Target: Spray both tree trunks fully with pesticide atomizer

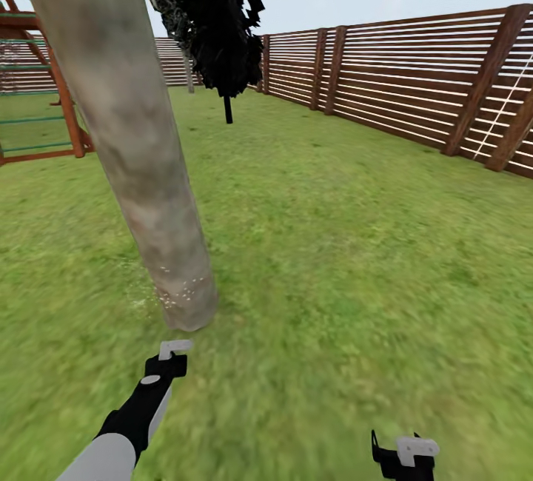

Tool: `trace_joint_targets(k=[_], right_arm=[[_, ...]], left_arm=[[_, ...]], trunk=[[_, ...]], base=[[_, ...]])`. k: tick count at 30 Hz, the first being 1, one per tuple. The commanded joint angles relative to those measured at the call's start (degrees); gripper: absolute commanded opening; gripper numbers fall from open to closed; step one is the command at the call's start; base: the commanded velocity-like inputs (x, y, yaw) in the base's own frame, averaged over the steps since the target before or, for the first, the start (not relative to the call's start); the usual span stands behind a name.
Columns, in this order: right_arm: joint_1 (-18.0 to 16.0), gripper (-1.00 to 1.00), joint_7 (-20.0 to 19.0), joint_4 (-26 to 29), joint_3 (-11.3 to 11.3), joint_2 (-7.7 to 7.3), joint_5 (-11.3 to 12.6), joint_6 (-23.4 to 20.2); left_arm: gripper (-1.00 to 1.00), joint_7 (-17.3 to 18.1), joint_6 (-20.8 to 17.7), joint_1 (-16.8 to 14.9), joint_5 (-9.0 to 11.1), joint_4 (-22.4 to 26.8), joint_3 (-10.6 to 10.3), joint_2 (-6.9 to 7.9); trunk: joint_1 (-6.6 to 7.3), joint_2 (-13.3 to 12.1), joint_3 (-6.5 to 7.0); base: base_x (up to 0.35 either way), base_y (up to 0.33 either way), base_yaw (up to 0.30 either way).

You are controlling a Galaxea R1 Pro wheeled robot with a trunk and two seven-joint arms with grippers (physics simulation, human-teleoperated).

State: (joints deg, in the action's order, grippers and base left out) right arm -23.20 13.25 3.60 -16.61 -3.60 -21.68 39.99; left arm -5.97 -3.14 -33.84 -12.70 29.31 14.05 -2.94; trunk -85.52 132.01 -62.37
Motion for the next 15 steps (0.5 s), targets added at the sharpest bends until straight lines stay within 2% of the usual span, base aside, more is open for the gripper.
trace_joint_targets(k=[1,4,7,15], right_arm=[[0.0,1.0,0.0,0.0,0.0,0.0,0.0,0.0],[0.0,1.0,0.0,0.0,0.0,0.0,0.0,0.0],[0.0,1.0,-0.1,0.0,0.0,0.0,0.0,0.0],[0.0,1.0,-0.1,0.0,0.0,0.0,0.0,0.0]], left_arm=[[-1.0,0.0,-0.1,0.0,0.0,-0.1,0.0,0.17],[-1.0,0.0,-0.1,0.0,0.0,-0.4,0.0,0.93],[-1.0,0.0,-0.1,0.0,0.0,-0.5,0.0,1.08],[-1.0,-0.1,-0.1,0.0,0.0,-0.8,0.0,1.06]], trunk=[[0.0,0.0,0.0],[0.0,0.0,0.0],[0.0,0.0,0.0],[0.0,0.0,0.0]], base=[[0.0,-0.274,0.275],[0.0,-0.274,0.277],[0.058,-0.273,0.225],[0.195,-0.229,0.015]])
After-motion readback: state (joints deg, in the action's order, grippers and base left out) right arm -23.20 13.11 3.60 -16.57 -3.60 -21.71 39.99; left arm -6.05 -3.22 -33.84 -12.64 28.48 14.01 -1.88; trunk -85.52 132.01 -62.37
